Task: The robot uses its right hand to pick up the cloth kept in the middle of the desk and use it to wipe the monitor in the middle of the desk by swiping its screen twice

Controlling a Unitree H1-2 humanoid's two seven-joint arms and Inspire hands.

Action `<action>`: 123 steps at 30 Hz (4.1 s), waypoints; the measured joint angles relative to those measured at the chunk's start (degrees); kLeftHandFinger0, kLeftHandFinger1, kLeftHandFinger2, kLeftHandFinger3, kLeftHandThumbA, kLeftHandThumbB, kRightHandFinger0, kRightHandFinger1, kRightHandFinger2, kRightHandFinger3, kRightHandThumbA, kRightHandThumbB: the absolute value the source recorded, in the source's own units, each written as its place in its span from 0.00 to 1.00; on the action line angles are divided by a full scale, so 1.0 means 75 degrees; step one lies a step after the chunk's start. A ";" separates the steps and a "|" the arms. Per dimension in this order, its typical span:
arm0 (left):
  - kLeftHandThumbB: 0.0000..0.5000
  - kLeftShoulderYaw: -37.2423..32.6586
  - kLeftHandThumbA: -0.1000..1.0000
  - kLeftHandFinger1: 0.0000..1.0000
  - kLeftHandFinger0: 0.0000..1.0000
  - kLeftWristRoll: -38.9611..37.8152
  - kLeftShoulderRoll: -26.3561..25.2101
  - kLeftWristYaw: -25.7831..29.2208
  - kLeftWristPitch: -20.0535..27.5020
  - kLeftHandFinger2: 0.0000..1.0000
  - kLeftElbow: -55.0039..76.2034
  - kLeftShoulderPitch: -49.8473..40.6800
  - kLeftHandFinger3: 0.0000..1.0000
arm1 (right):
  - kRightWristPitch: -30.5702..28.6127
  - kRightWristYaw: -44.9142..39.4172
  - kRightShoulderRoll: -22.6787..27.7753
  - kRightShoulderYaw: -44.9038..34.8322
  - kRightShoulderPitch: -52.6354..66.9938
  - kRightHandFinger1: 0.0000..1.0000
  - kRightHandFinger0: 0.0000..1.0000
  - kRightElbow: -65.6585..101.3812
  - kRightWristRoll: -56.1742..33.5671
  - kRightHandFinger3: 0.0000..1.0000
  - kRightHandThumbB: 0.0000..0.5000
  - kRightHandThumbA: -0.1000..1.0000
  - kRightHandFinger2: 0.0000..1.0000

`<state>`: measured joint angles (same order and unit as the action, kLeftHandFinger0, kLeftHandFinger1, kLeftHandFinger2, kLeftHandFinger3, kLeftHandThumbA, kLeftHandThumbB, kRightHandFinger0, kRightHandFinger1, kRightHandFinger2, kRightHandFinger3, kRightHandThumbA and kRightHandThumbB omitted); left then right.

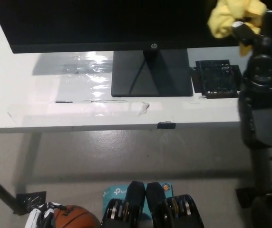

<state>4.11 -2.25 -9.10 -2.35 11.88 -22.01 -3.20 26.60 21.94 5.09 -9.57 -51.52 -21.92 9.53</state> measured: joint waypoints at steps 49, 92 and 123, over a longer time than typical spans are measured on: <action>1.00 -0.0041 0.79 0.00 0.00 0.0038 0.0050 -0.0028 0.0024 0.00 -0.0049 0.0007 0.00 | -0.0493 0.0435 -0.1670 0.1167 -0.1430 0.02 0.00 -0.2158 0.0170 0.10 0.71 0.00 0.27; 1.00 -0.0007 0.82 0.00 0.00 0.0006 0.0049 -0.0075 0.0029 0.00 0.0009 -0.0040 0.00 | -0.0016 -0.2008 0.1872 0.1744 0.2430 0.00 0.00 0.2267 0.0524 0.22 0.14 0.00 0.35; 1.00 0.0001 0.81 0.00 0.00 0.0014 -0.0044 -0.0146 -0.0033 0.00 0.0203 0.0016 0.00 | -0.0003 -0.3340 0.1552 0.3780 0.1312 1.00 1.00 0.0500 0.3086 1.00 0.82 0.41 1.00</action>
<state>4.12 -2.15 -9.43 -3.44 11.64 -20.48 -3.08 26.58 -3.11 16.73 18.77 -41.68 -18.17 32.68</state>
